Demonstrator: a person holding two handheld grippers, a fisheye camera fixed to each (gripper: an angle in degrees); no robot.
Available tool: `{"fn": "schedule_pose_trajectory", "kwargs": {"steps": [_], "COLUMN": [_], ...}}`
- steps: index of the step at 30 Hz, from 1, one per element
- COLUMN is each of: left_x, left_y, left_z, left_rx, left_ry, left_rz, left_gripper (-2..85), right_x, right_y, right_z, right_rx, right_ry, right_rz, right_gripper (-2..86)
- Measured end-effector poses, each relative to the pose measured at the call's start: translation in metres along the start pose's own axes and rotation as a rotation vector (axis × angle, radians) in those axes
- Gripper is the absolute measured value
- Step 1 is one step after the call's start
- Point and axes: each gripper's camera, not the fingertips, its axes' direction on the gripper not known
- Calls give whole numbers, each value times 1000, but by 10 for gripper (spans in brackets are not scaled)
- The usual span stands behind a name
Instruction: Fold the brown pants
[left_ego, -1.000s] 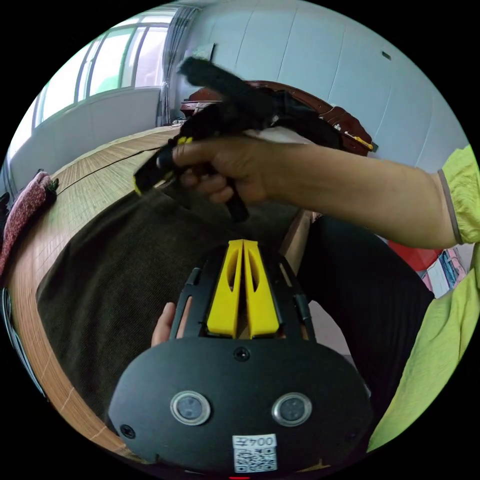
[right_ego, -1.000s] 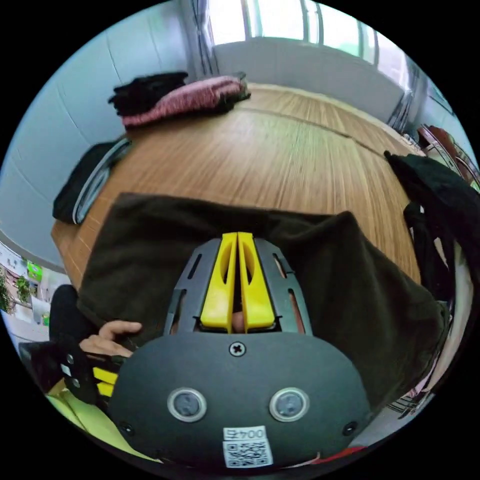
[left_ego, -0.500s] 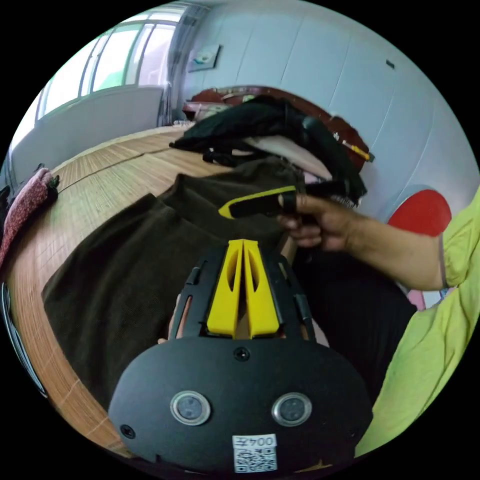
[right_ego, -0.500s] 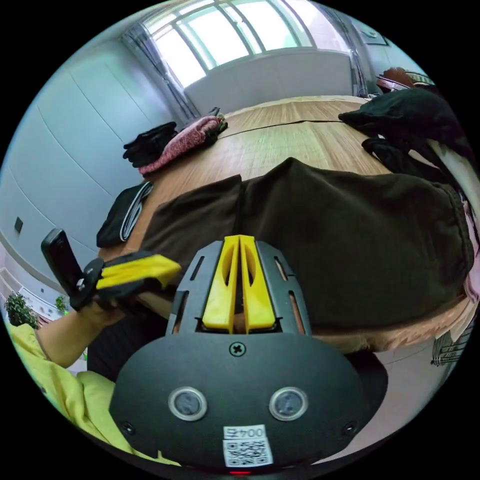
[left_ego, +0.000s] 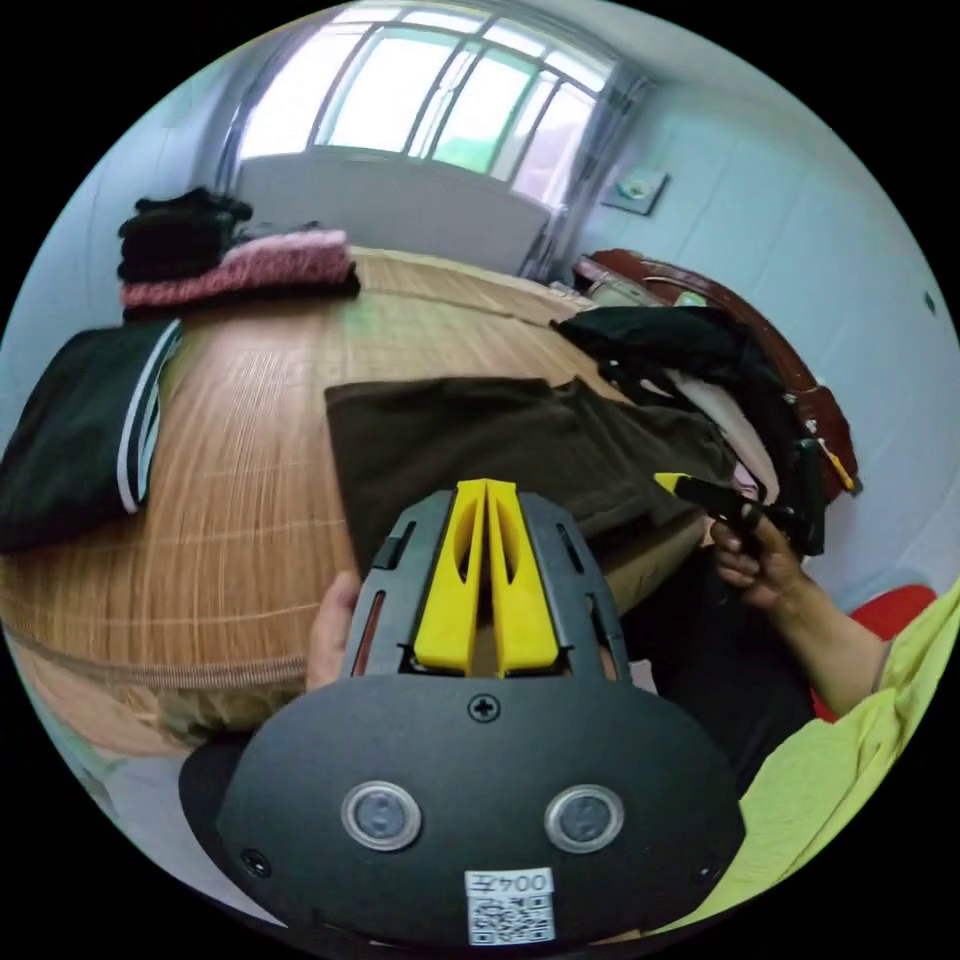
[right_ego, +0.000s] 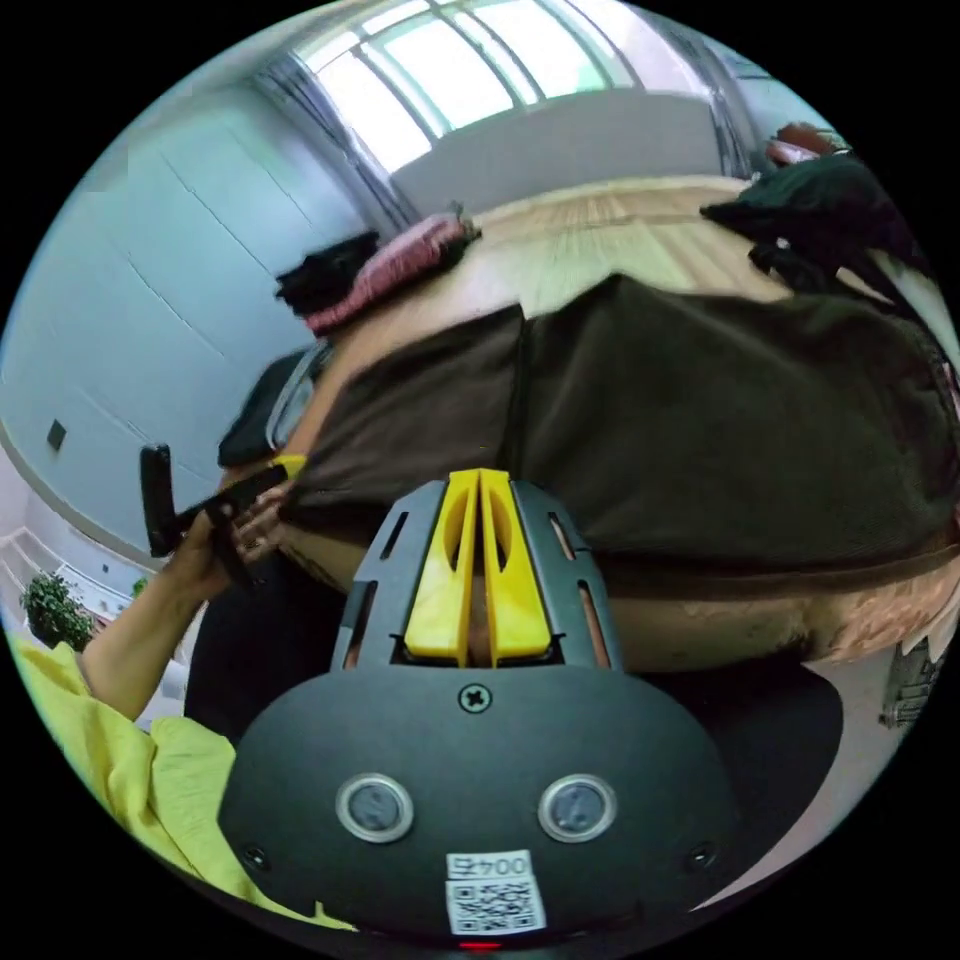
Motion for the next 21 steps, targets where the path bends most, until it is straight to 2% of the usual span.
{"fn": "schedule_pose_trajectory", "kwargs": {"steps": [2,4,7,10,13,14,15,19,21], "left_x": [-21,-22,-25,-33,-40,-44,-46,-63,-68], "left_y": [3,4,0,-5,-13,-18,-20,-29,-34], "left_z": [23,25,30,35,41,43,44,50,53], "left_rx": [-129,-106,-101,-101,-121,-137,-143,-155,-165], "left_ry": [57,36,19,38,51,58,63,118,132], "left_rz": [-79,-64,-70,-93,-112,-121,-125,-159,-156], "left_gripper": [1,1,1,1,0,0,0,0,0], "right_x": [1,-2,-14,-14,-7,1,4,-28,-70], "right_y": [1,-10,-40,-94,-135,-140,-139,-110,-67], "right_z": [19,10,-9,3,52,82,95,48,26], "right_rx": [-61,-73,51,31,-104,-245,-294,-61,25], "right_ry": [20,9,79,112,167,211,222,59,41], "right_rz": [22,32,-10,-13,12,48,75,43,-108], "right_gripper": [-7,-7,-7,-7,-5,-4,-3,10,43]}}
